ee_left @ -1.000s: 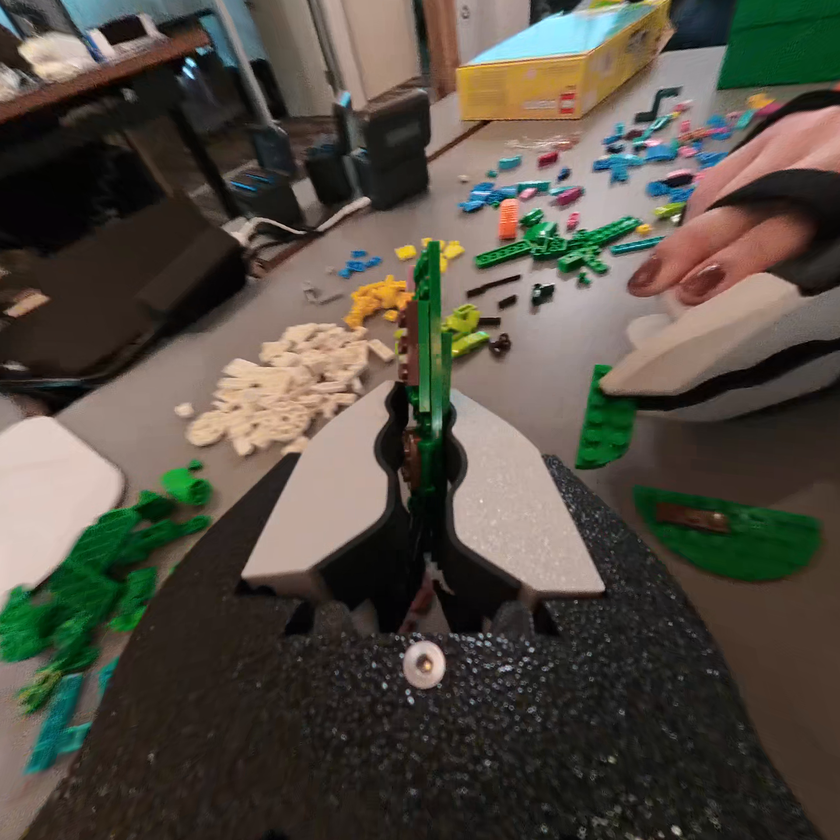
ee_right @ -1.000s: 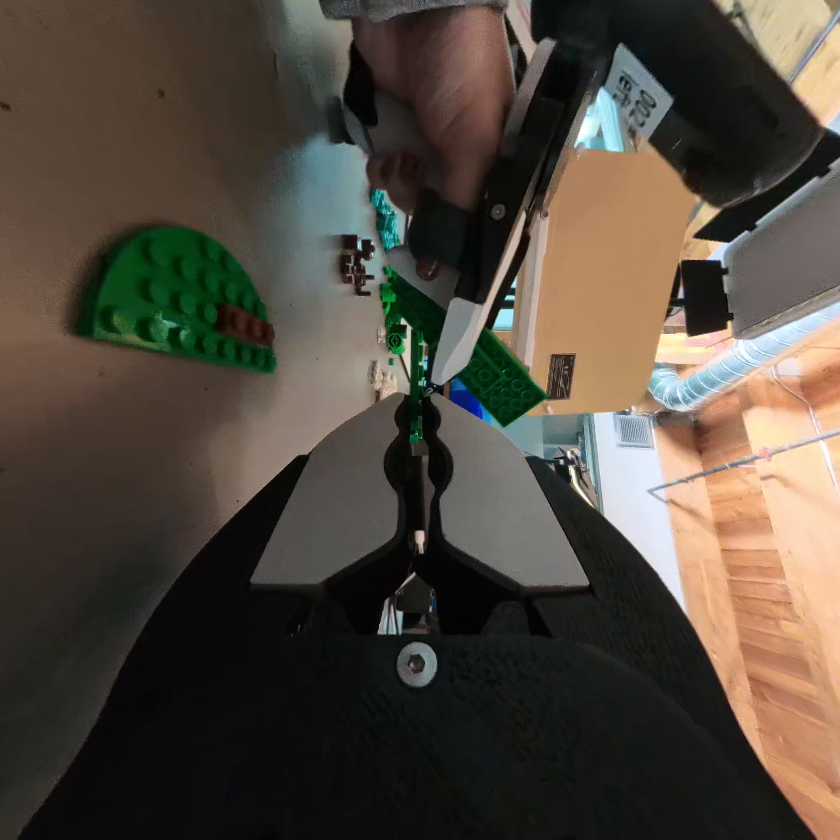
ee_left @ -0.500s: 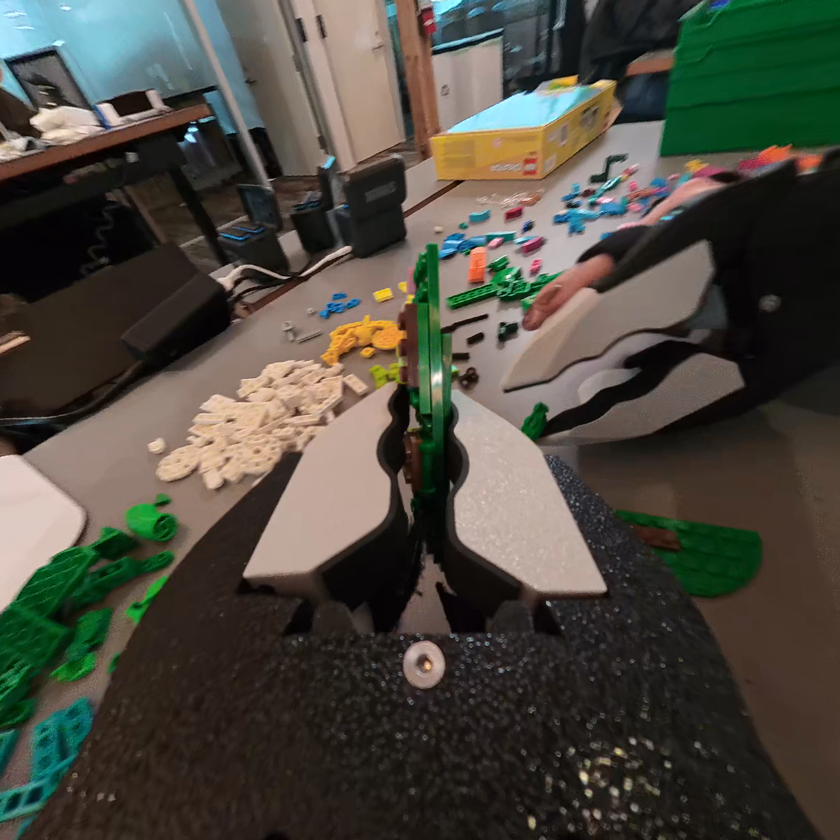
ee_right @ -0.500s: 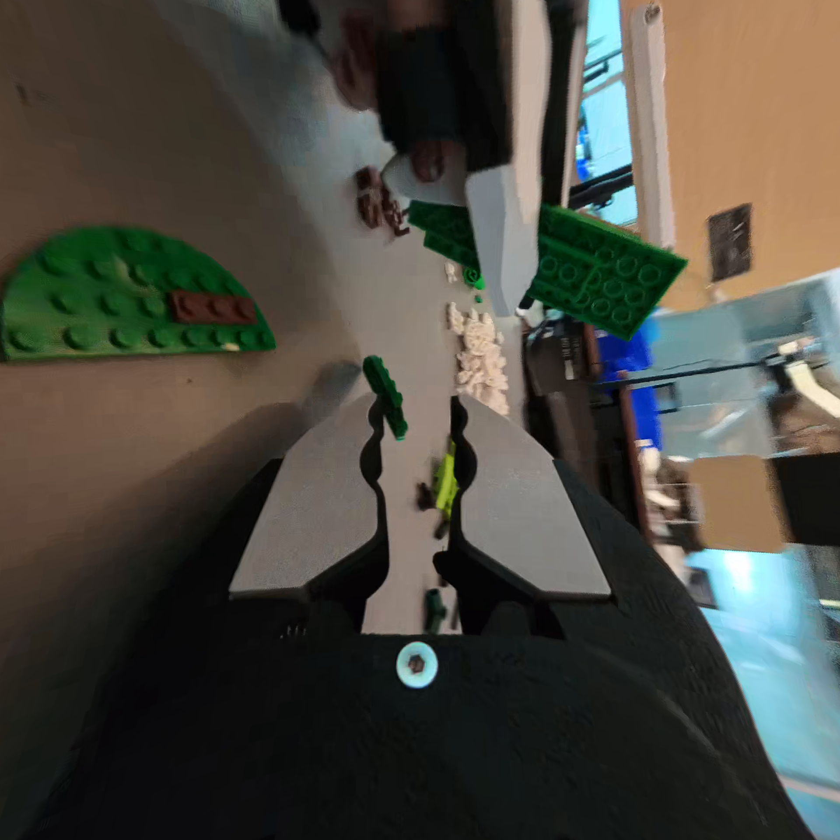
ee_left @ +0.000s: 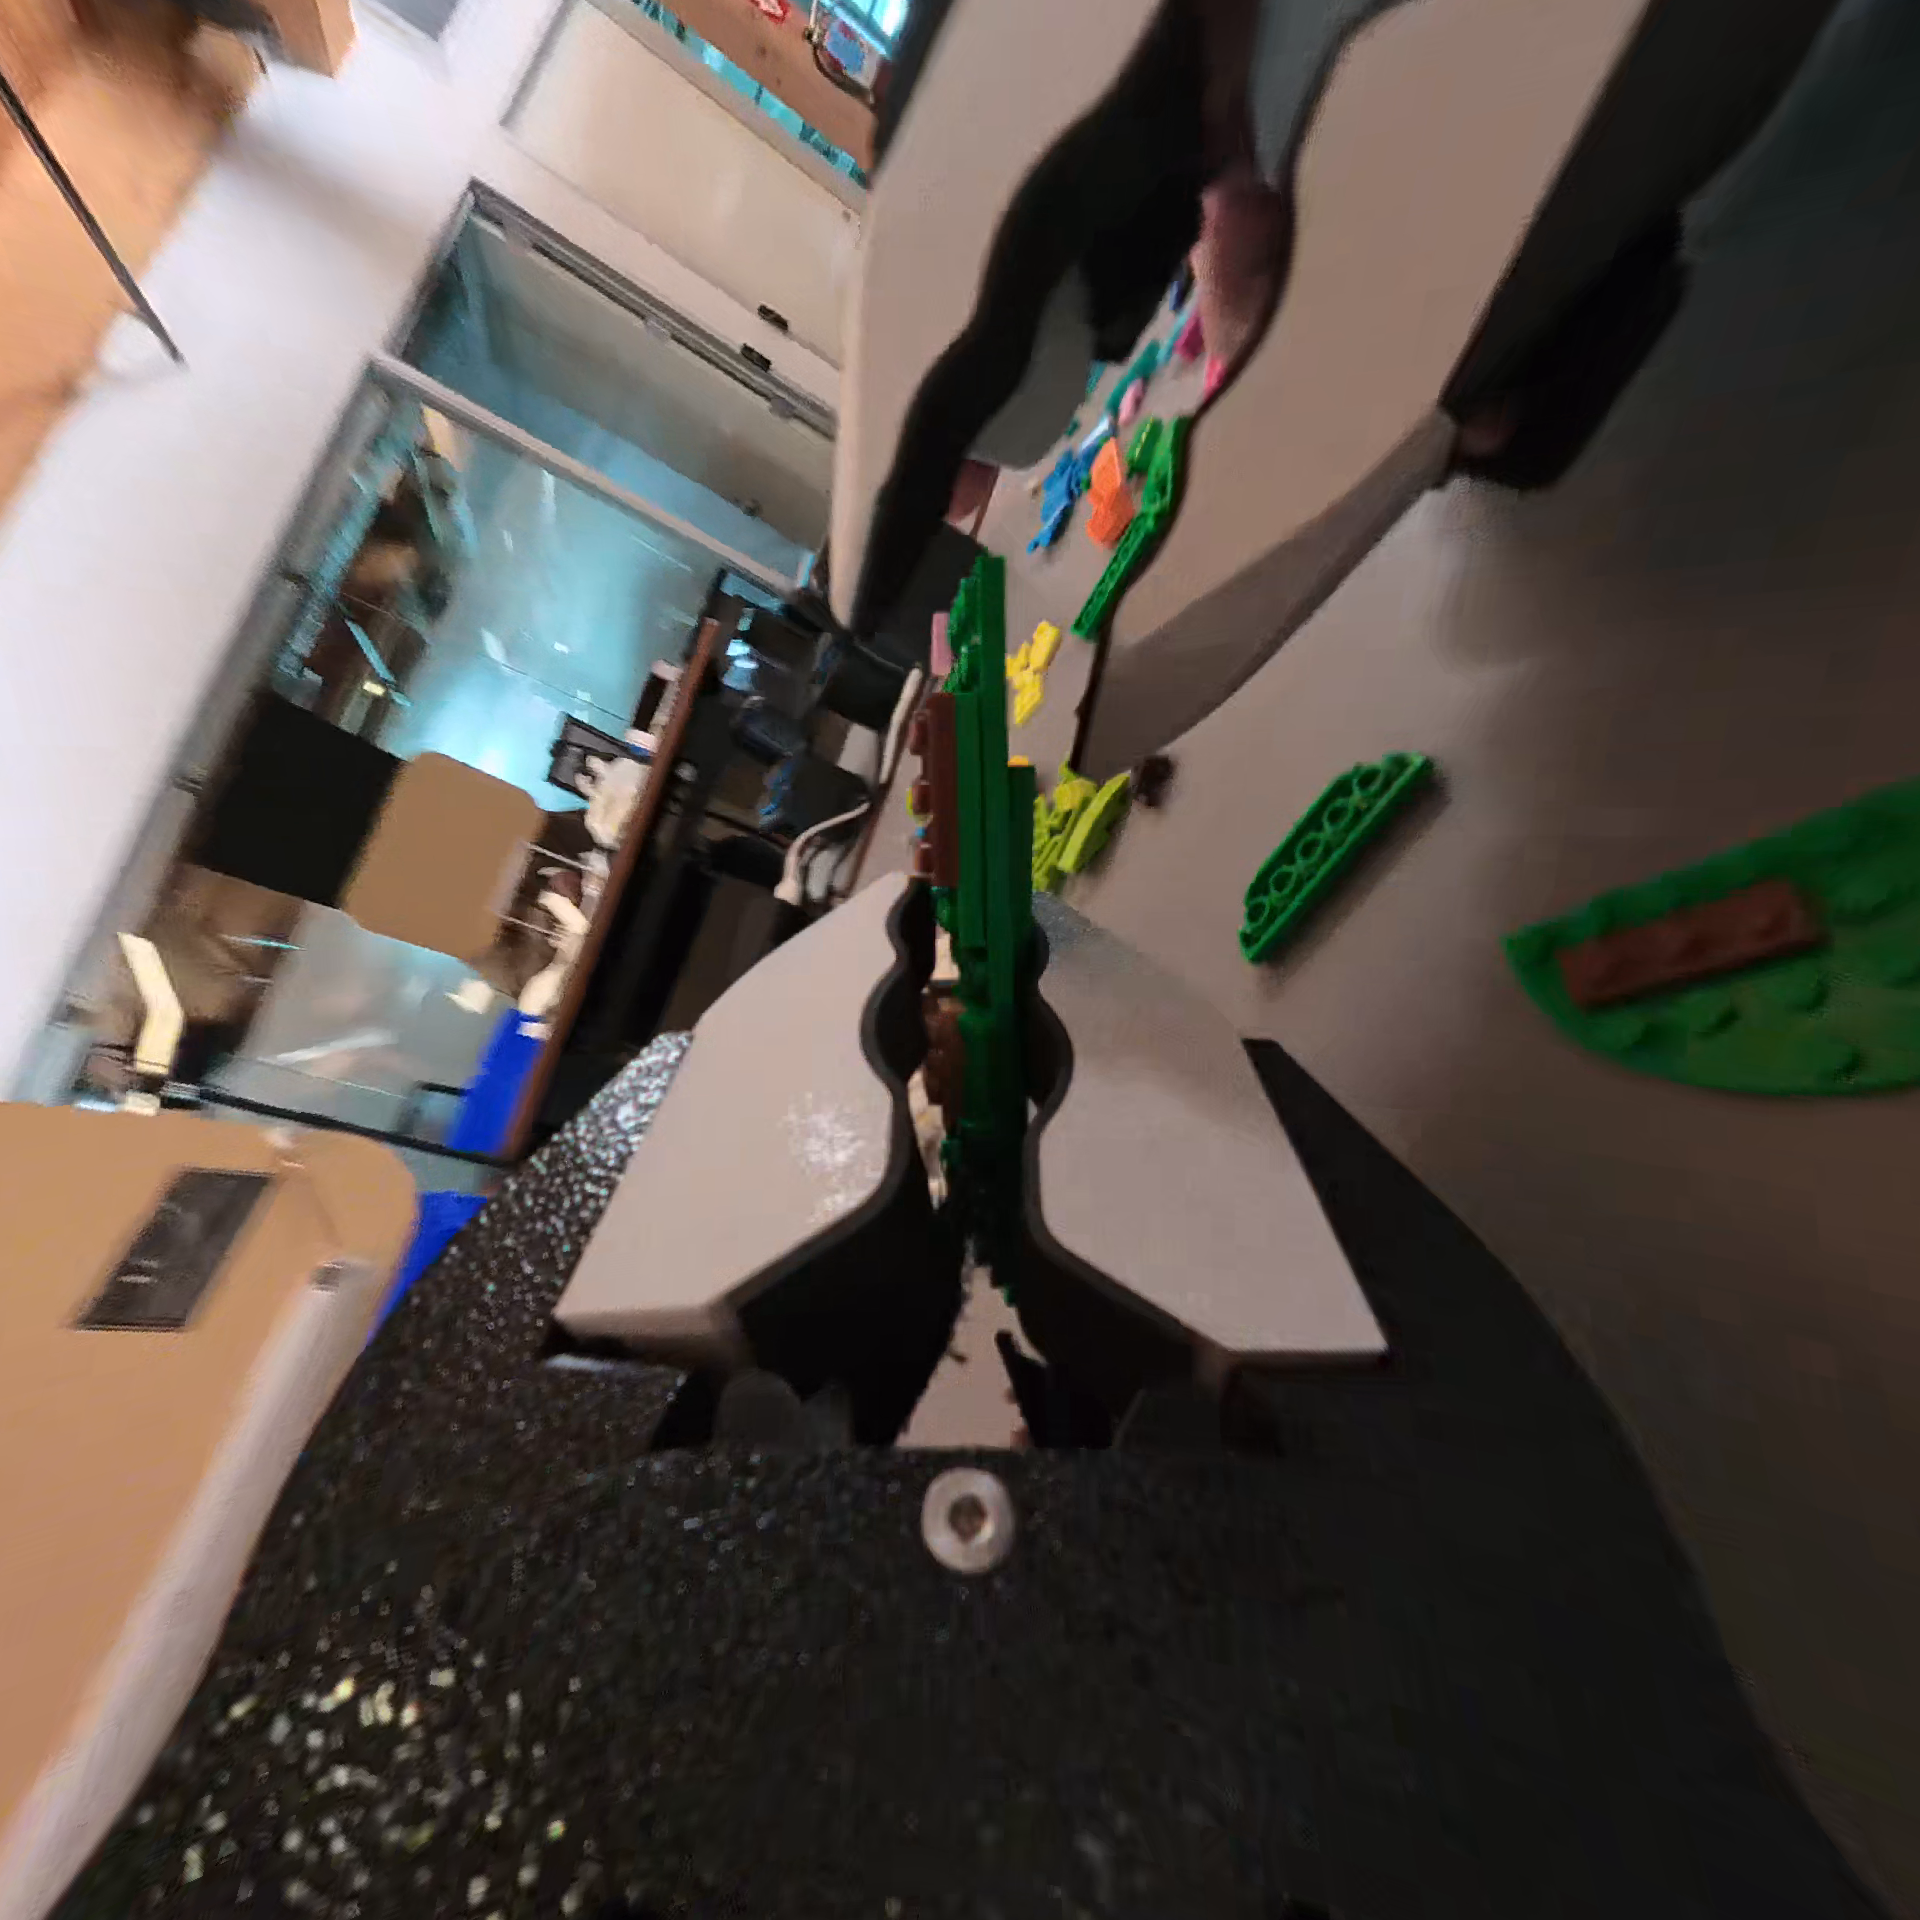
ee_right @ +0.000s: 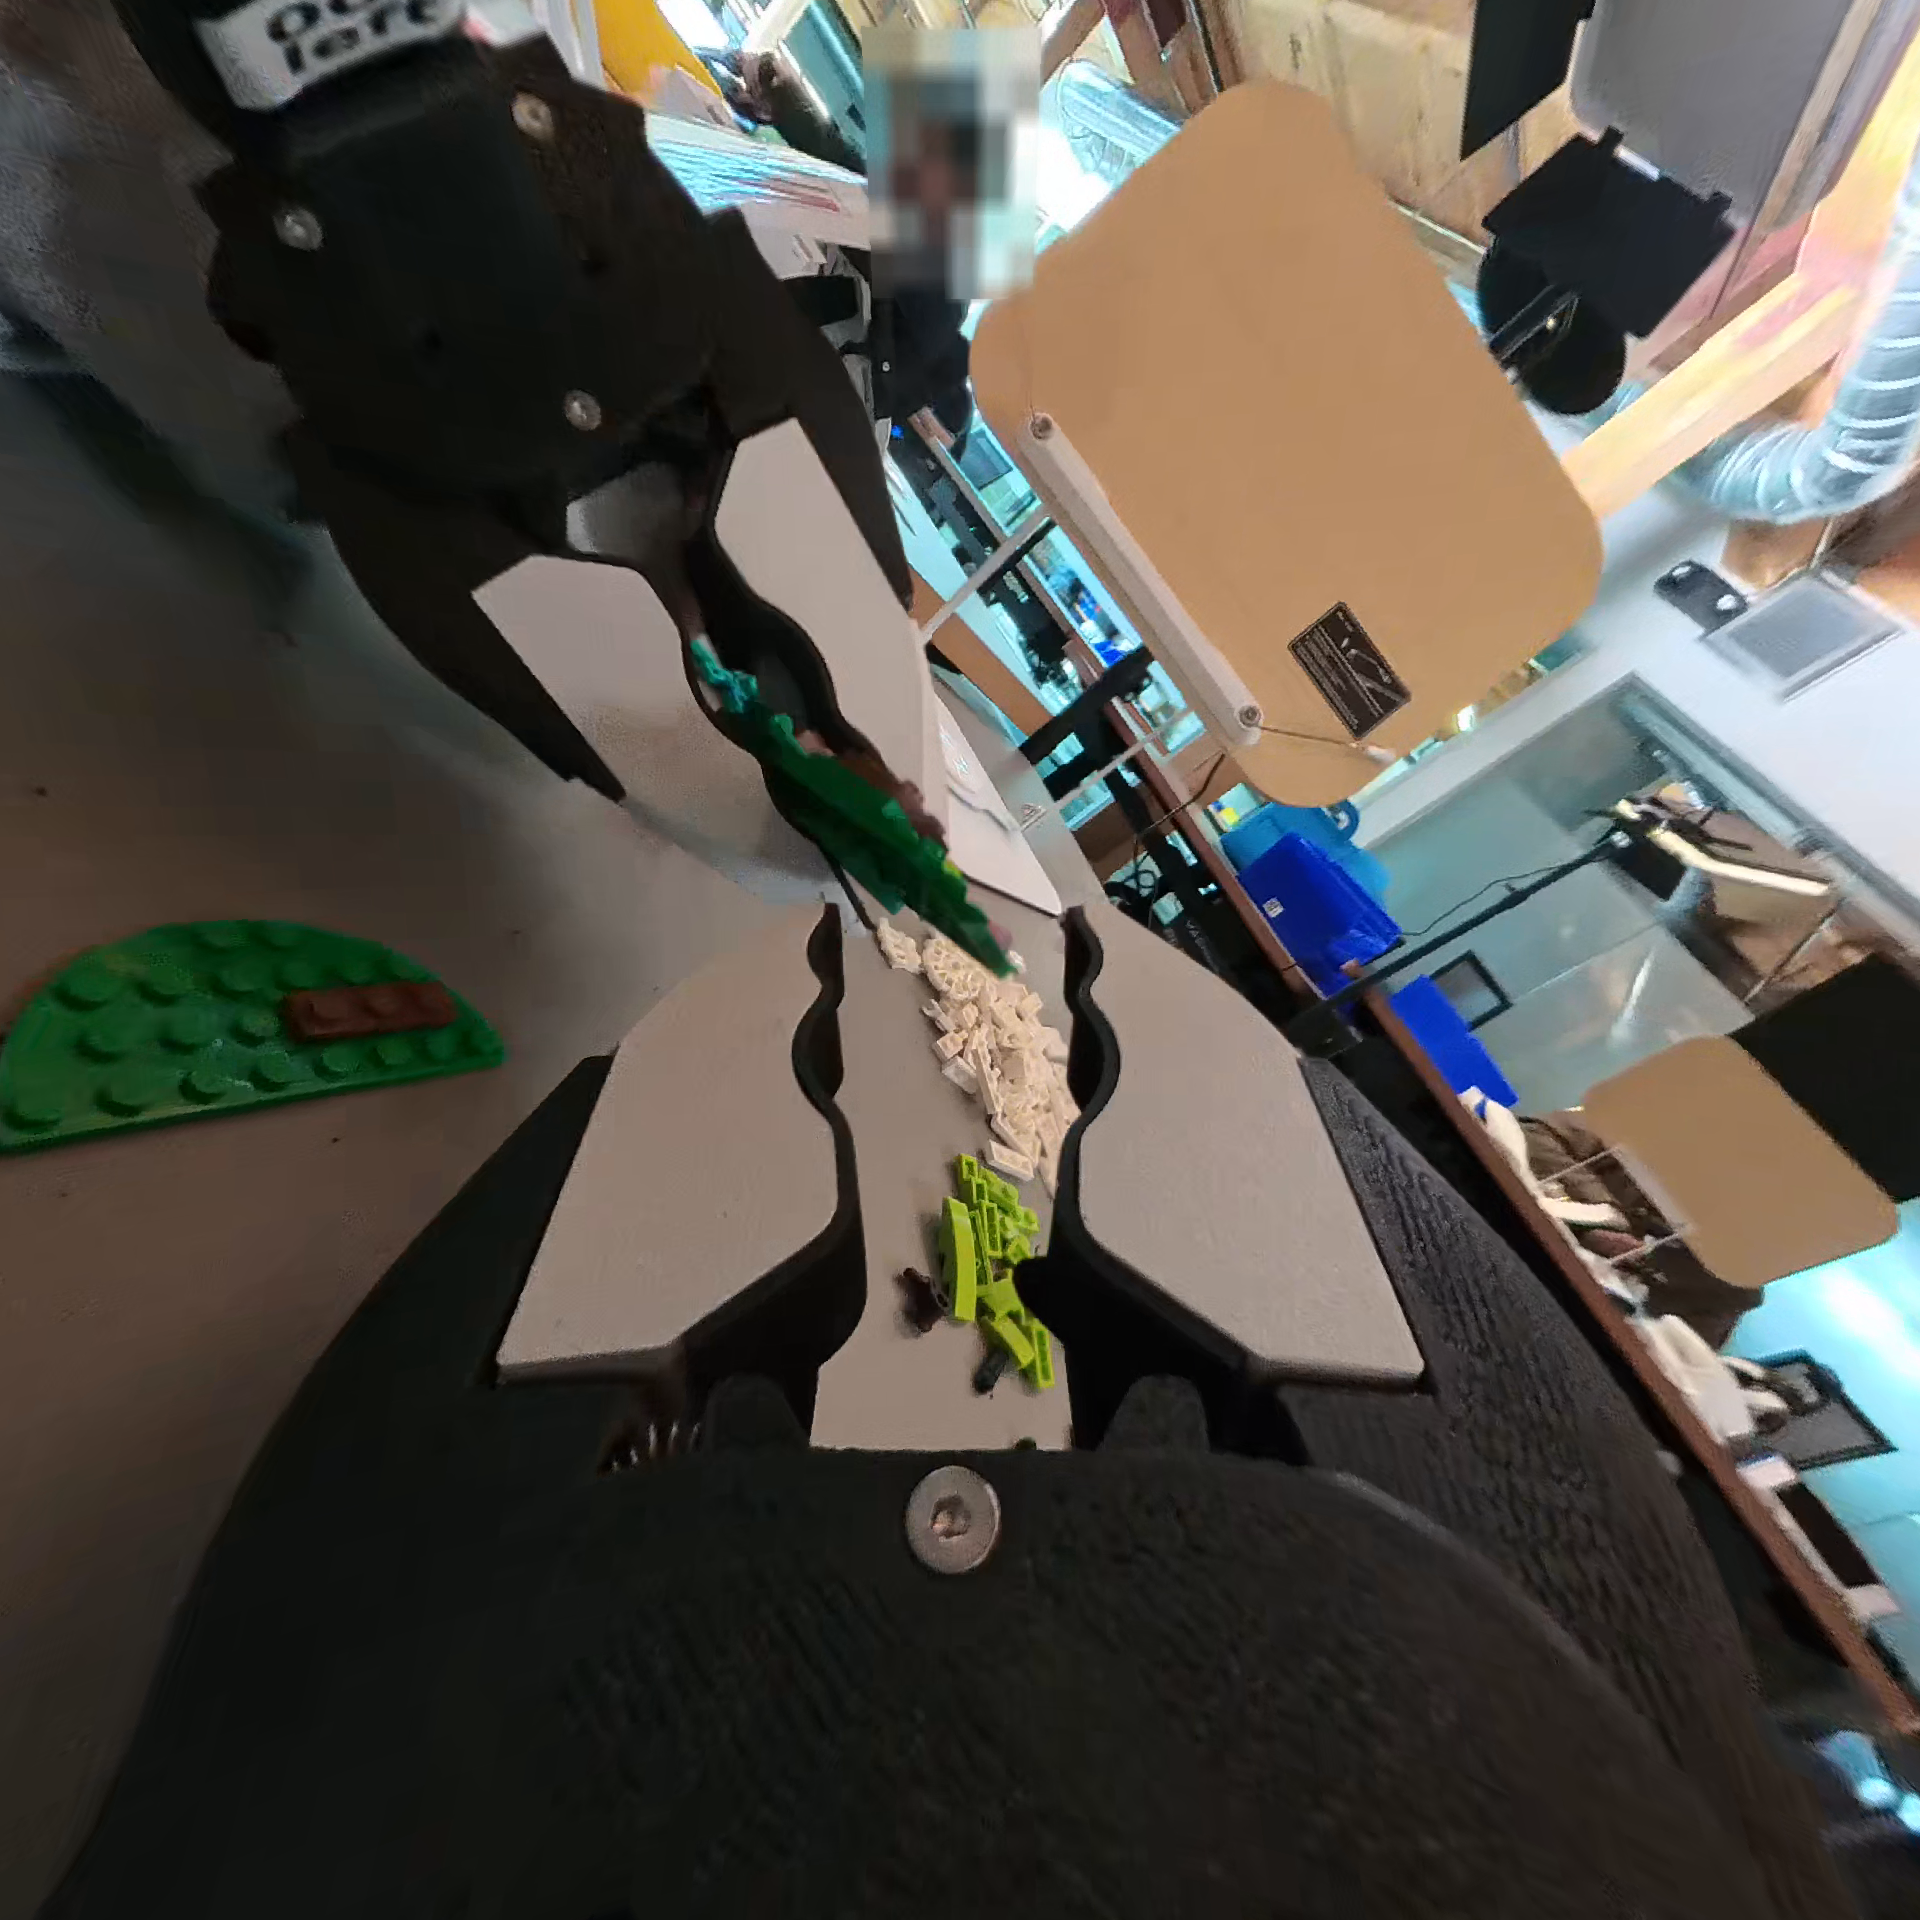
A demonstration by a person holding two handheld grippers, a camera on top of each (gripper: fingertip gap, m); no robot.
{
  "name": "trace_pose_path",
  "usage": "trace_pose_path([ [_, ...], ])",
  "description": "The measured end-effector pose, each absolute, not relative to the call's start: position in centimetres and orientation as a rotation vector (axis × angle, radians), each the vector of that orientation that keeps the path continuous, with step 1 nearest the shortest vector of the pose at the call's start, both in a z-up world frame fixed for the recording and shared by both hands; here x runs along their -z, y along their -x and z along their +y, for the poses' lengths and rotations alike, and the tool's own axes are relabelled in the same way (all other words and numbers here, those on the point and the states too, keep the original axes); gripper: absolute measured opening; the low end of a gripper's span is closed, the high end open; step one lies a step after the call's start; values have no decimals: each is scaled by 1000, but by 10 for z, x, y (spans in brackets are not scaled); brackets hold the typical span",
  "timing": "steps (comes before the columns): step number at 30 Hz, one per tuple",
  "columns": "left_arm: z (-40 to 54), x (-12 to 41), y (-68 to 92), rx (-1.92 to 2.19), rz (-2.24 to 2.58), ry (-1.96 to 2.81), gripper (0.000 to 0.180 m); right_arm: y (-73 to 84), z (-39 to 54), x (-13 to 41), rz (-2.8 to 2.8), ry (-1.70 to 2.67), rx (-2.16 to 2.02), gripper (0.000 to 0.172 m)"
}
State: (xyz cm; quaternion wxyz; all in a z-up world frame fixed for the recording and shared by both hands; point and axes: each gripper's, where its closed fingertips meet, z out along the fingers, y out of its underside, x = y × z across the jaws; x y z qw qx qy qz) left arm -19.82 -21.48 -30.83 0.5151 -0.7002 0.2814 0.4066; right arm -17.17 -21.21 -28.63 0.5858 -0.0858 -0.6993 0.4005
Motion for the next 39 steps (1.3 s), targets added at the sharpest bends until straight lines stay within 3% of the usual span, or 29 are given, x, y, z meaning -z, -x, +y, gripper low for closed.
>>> trace_pose_path([
  [4,-215,312,203,-1153,772,1667,14,178,-210,292,-1582,137,-737,27],
  [6,-214,313,201,-1083,734,1674,14,182,-206,295,-1541,73,-567,13],
  [8,-213,315,203,-982,654,1717,17,183,-207,295,-1551,93,-581,11],
  [13,-214,302,219,-807,363,1739,51,190,-192,289,-1596,388,-856,9],
  [23,-217,286,223,-745,214,1647,41,189,-180,280,-1606,547,-1171,9],
  [28,-221,277,222,-654,160,1603,30,188,-183,280,-1601,519,-1157,9],
  [36,-224,292,228,-1021,439,1718,14,191,-175,280,-1543,471,-1003,12],
  [39,-223,296,229,-1034,455,1744,13,194,-174,287,-1551,417,-877,21],
])
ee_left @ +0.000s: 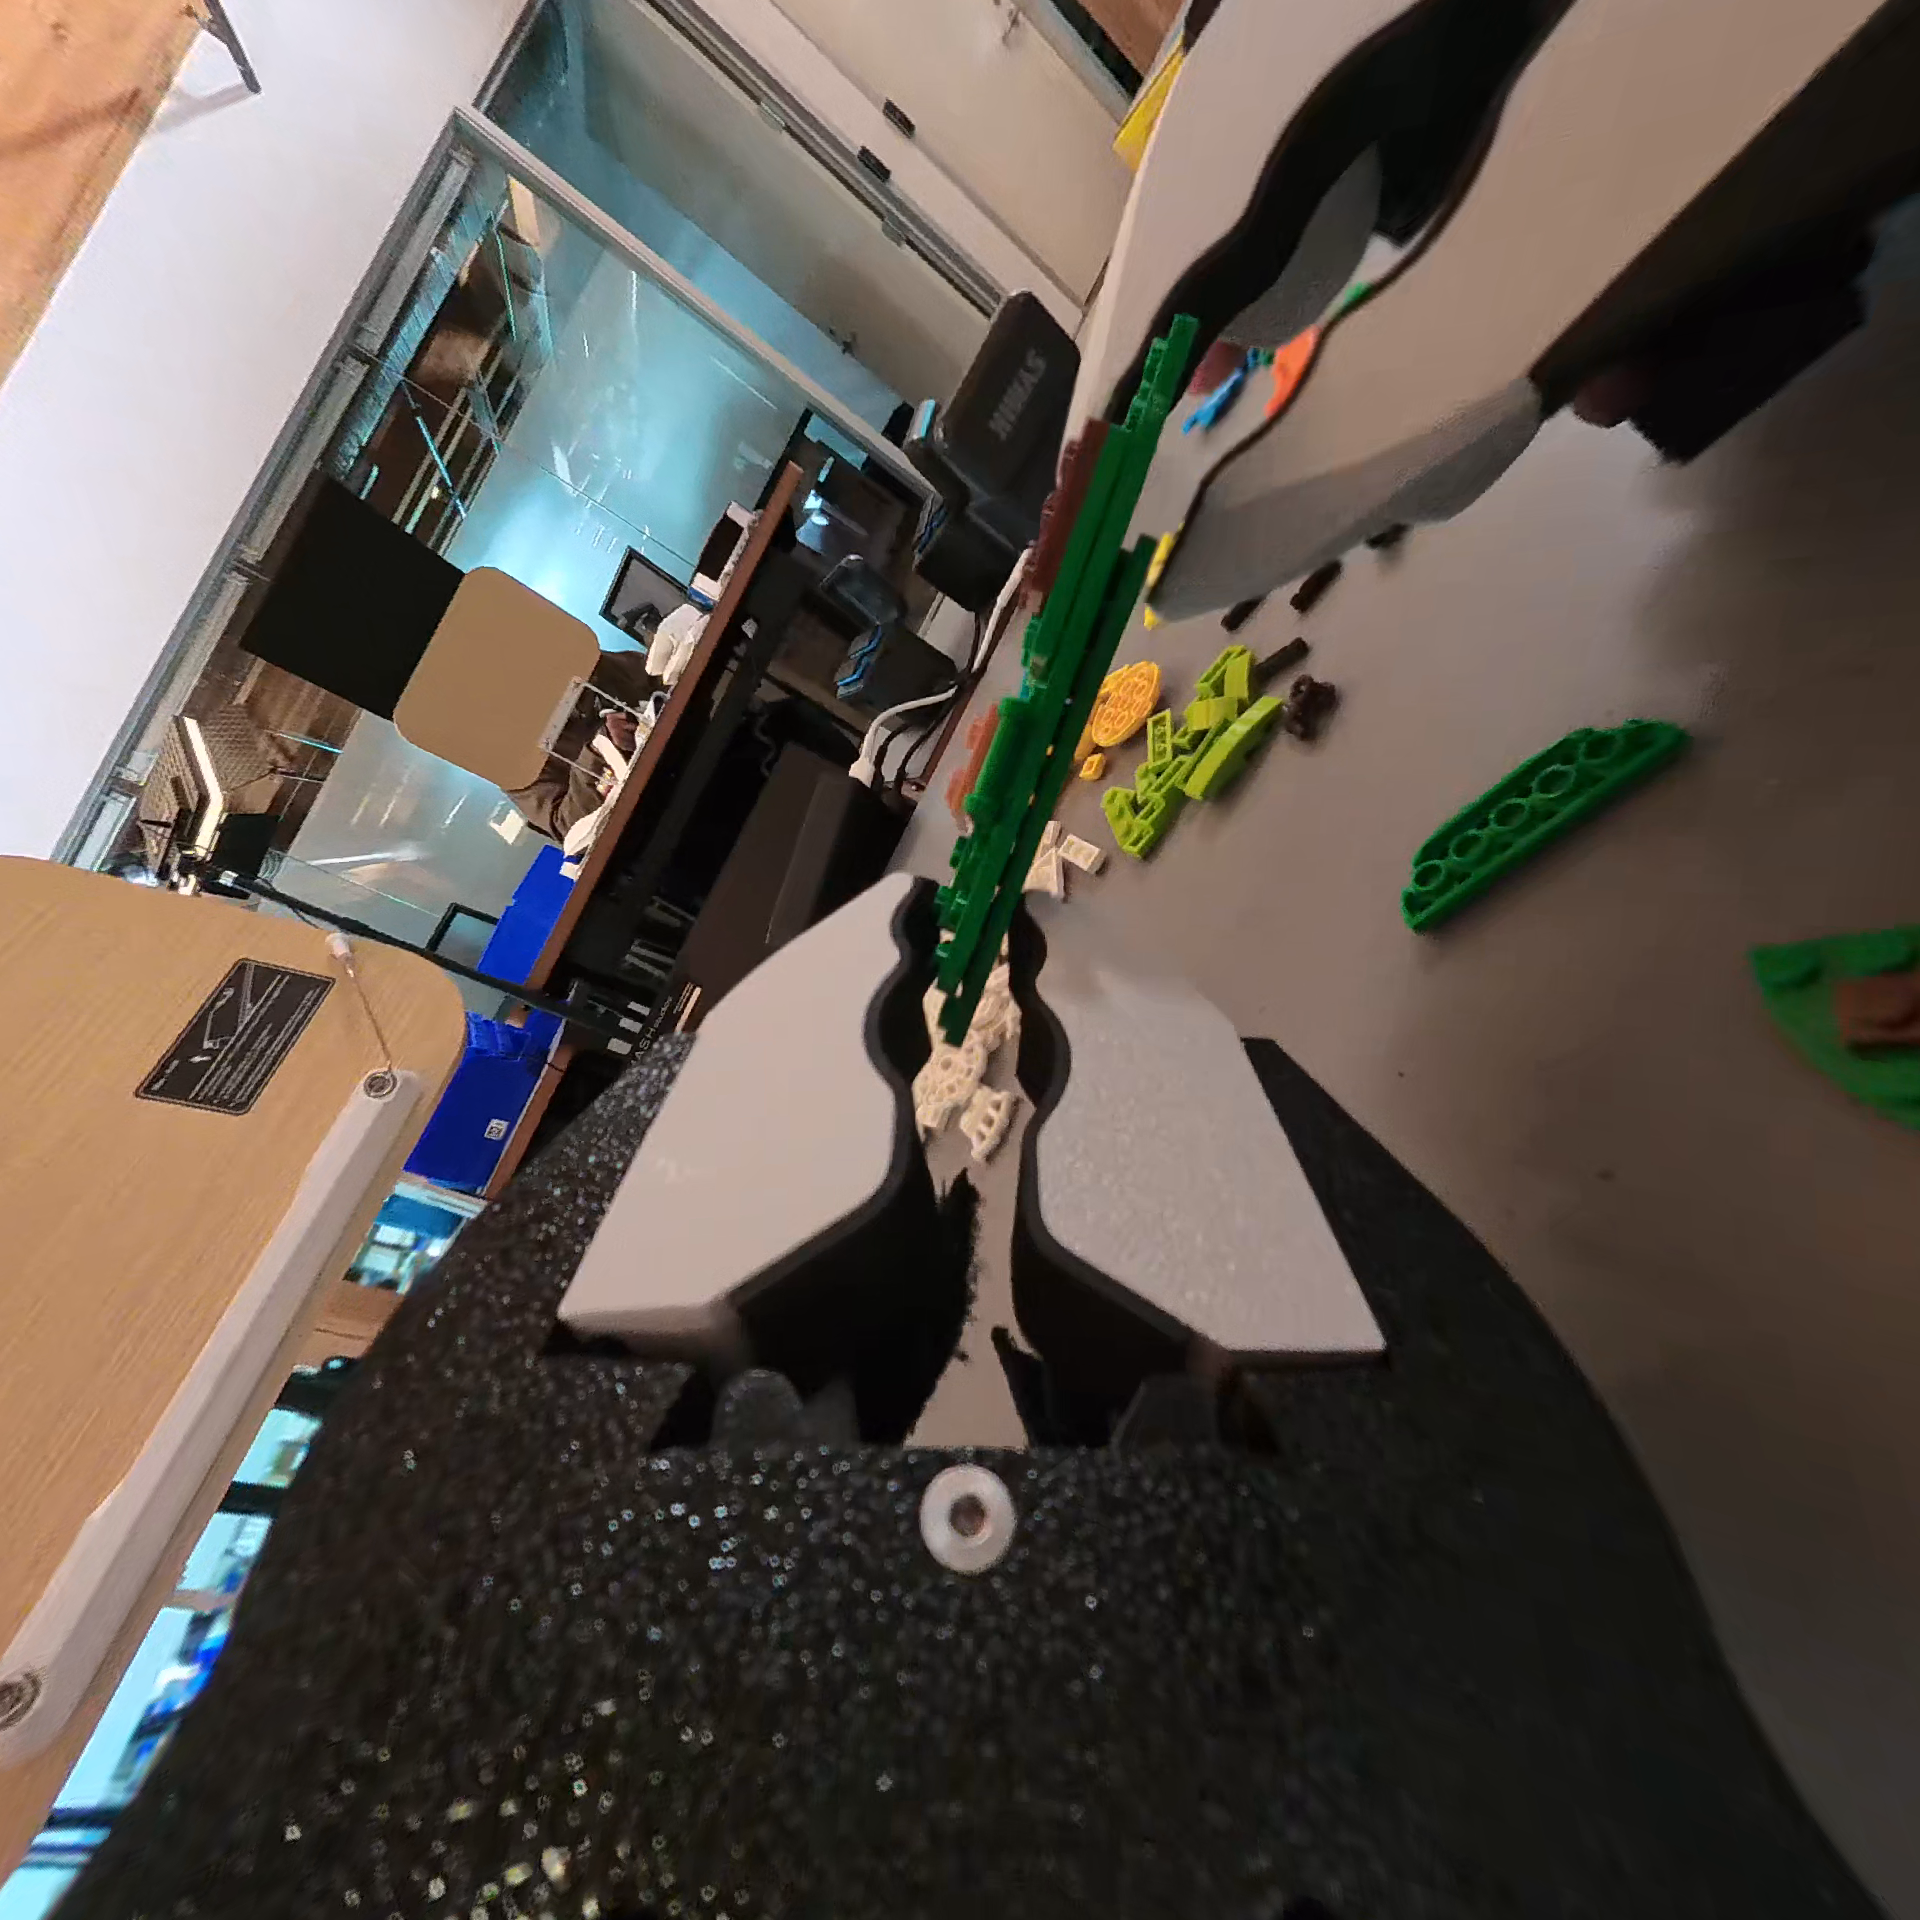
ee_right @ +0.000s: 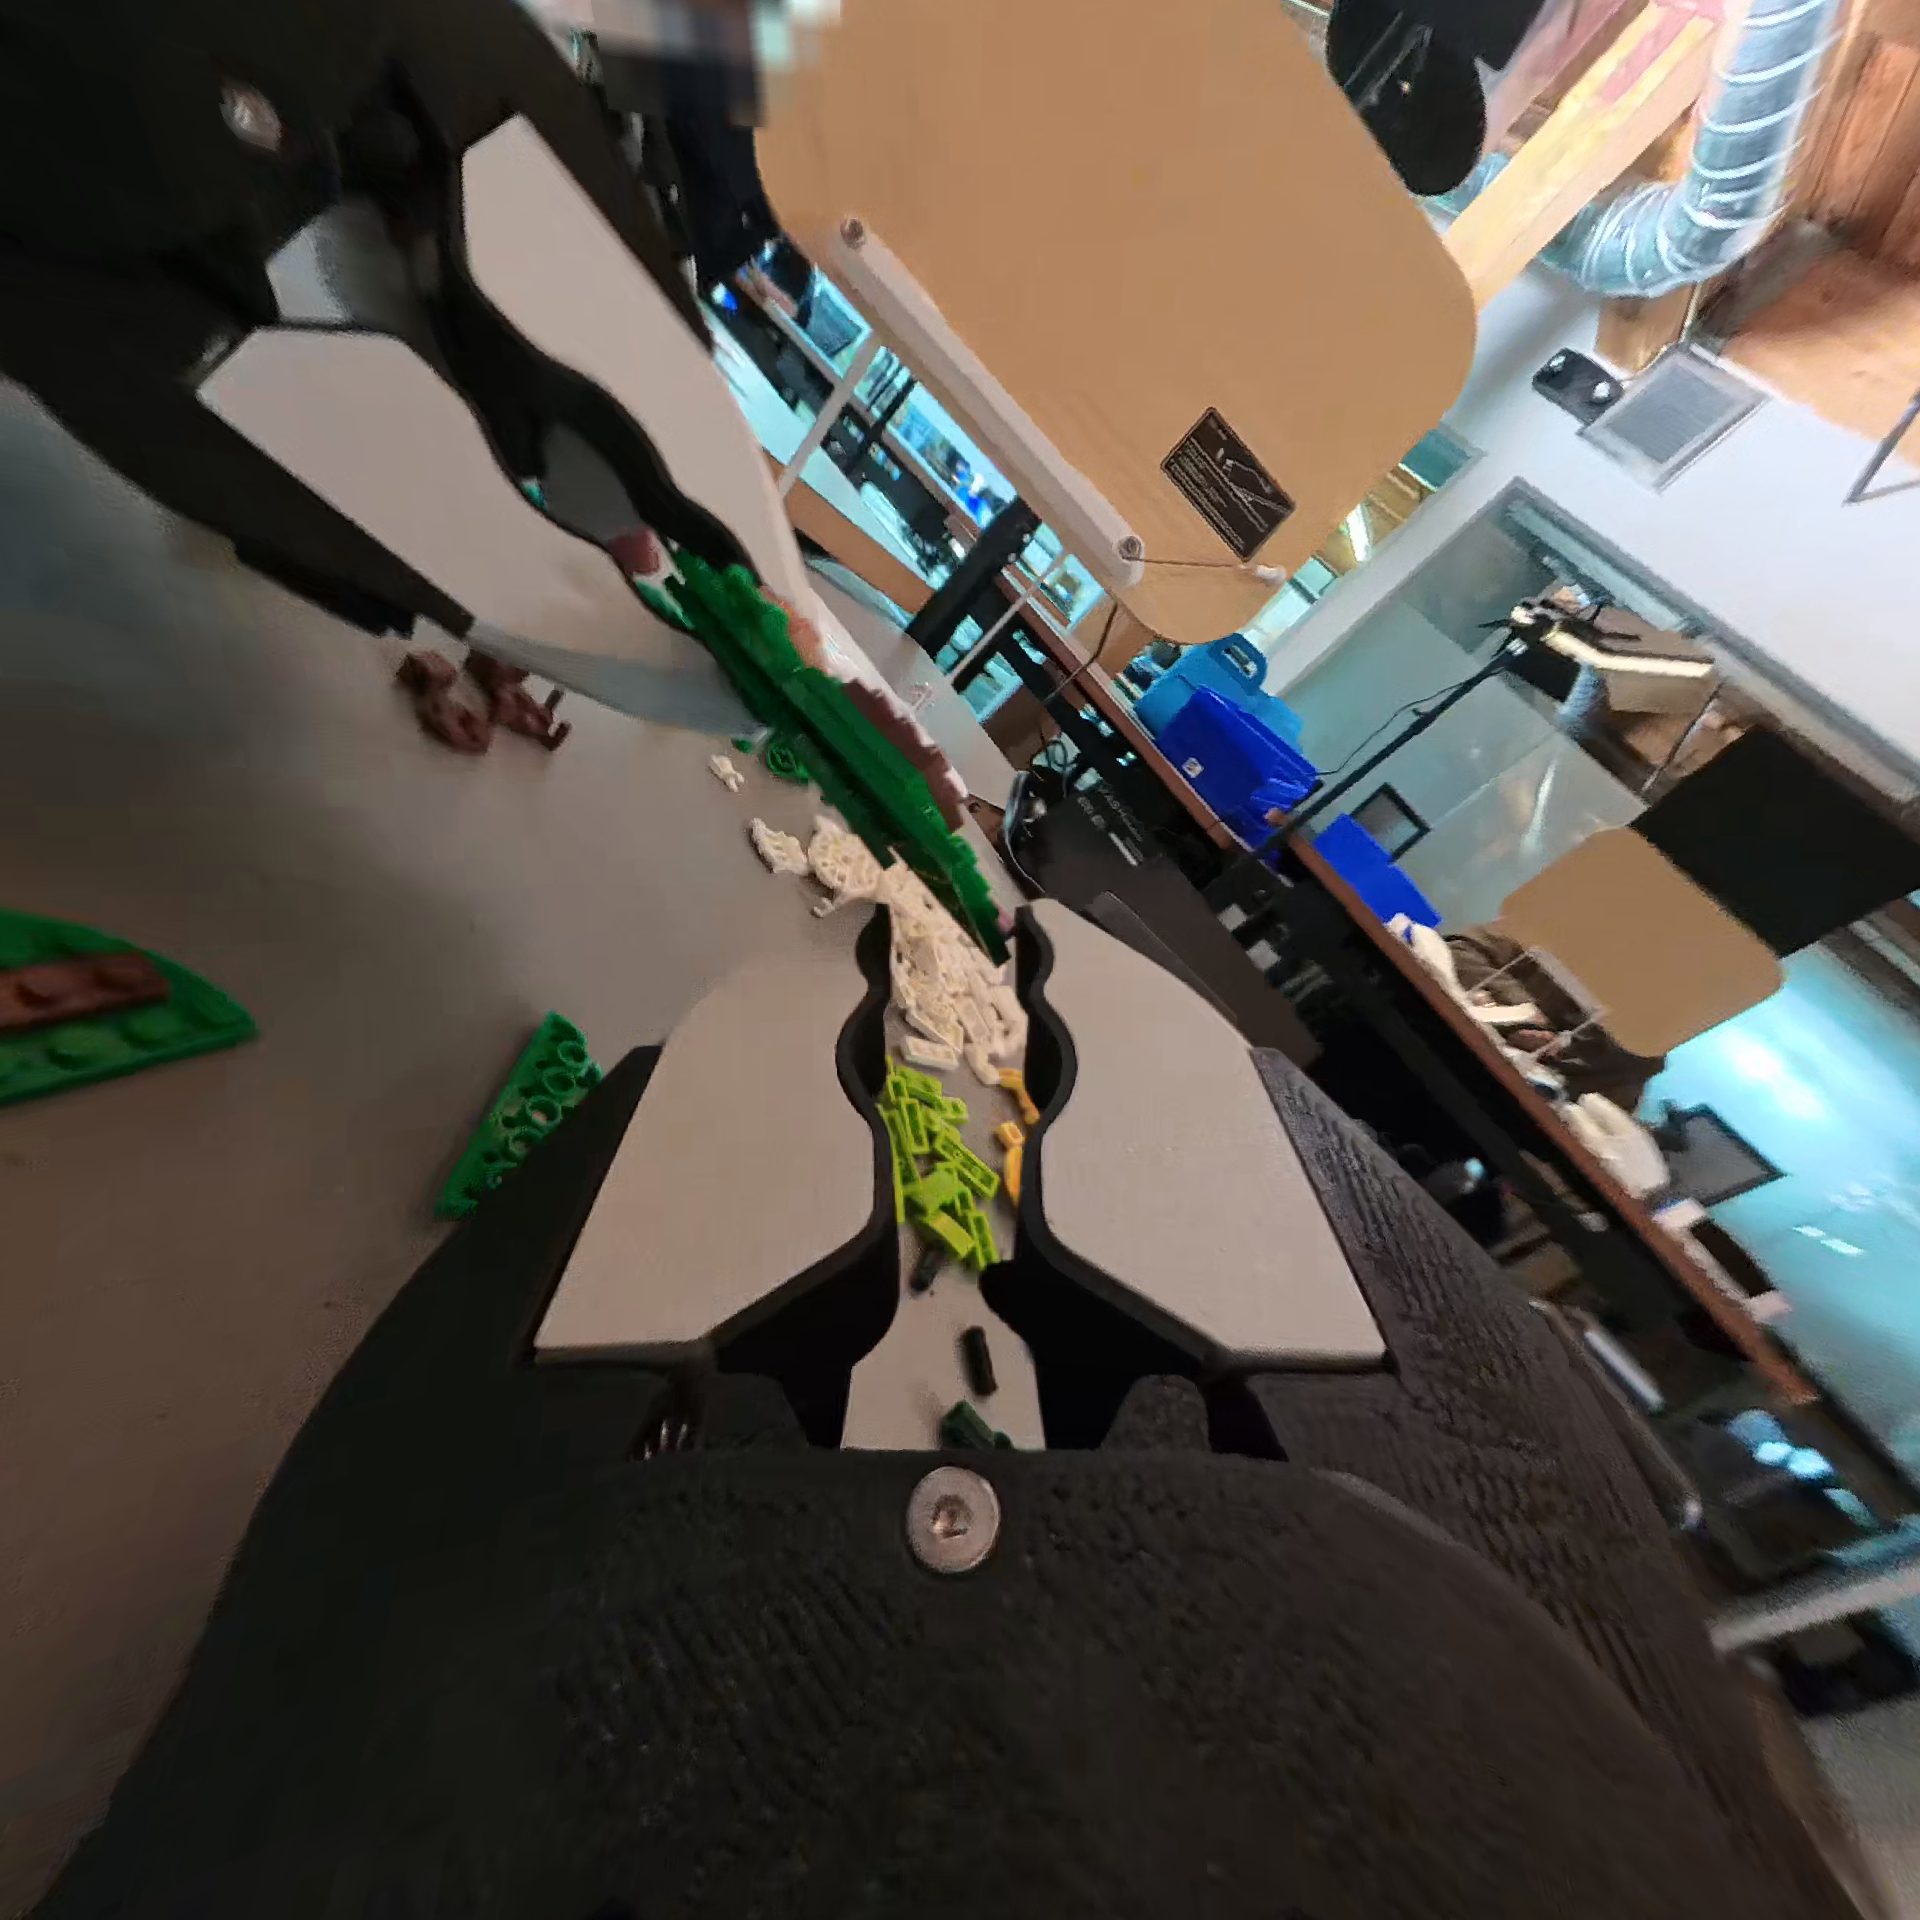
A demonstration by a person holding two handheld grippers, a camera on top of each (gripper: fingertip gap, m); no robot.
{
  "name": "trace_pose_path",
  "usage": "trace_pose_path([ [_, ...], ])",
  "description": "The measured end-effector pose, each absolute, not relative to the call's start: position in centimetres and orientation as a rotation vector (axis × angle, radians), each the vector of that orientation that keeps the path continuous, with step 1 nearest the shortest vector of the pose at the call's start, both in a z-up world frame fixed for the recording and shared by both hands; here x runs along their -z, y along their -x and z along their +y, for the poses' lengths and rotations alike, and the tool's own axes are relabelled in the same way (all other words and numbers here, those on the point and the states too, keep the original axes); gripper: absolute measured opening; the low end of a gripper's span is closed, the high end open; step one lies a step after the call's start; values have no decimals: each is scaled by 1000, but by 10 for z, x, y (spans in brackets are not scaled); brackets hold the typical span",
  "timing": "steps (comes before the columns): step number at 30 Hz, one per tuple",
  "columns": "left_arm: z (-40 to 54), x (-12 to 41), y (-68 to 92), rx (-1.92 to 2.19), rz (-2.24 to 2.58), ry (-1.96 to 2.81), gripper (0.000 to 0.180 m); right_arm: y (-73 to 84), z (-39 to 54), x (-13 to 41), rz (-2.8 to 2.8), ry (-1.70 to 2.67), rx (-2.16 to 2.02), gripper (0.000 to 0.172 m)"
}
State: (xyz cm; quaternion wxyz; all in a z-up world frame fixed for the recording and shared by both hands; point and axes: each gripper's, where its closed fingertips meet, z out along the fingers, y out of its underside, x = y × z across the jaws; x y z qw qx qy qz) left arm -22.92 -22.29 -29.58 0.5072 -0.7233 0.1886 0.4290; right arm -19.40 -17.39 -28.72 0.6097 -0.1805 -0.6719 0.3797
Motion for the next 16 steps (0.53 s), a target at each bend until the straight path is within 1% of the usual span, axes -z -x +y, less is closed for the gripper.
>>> trace_pose_path([
  [2,-223,296,231,-1061,460,1747,13,196,-174,289,-1542,364,-768,25],
  [8,-225,293,236,-1217,494,1707,13,198,-170,283,-1433,210,-426,24],
  [10,-224,293,234,-1245,519,1691,13,199,-169,284,-1427,193,-374,22],
  [16,-220,294,227,-1217,537,1647,13,200,-166,283,-1418,205,-361,21],
])
